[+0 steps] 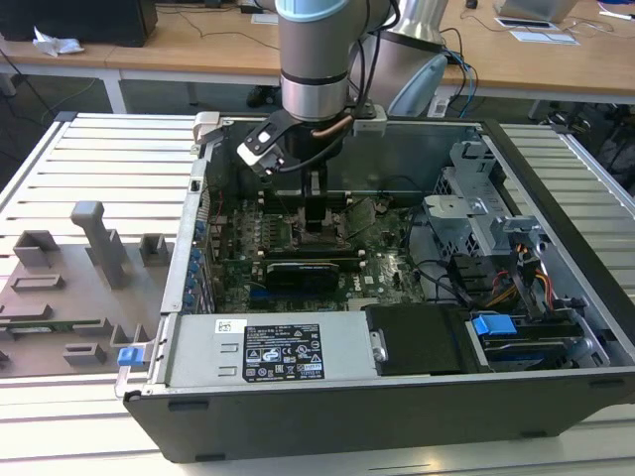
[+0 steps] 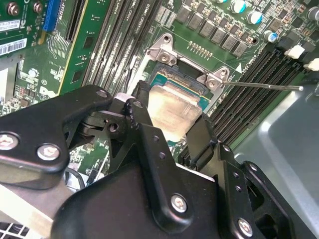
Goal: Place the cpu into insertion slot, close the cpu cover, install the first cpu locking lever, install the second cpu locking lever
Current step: 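Place the cpu into insertion slot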
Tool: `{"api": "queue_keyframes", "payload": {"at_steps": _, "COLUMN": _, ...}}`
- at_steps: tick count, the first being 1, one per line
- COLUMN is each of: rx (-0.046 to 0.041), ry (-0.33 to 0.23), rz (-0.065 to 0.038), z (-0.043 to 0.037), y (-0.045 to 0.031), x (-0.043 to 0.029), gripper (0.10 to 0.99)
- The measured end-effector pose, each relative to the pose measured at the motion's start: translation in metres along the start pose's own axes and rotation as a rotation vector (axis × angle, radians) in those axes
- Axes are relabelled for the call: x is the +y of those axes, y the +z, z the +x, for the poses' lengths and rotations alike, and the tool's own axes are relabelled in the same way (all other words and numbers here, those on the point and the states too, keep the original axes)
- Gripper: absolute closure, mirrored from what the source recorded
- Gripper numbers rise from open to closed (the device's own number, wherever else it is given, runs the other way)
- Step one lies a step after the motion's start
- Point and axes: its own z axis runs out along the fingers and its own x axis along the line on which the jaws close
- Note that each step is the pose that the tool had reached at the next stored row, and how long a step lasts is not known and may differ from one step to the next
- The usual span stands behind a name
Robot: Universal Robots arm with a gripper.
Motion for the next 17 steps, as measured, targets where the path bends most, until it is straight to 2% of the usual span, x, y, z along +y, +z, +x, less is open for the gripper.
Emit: {"api": "queue_keyframes", "payload": {"at_steps": 17, "rx": -0.0058, "ry": 0.000, "rz": 0.000, "z": 0.0001, "y": 0.0053, "x": -0.0044, "gripper": 0.545}}
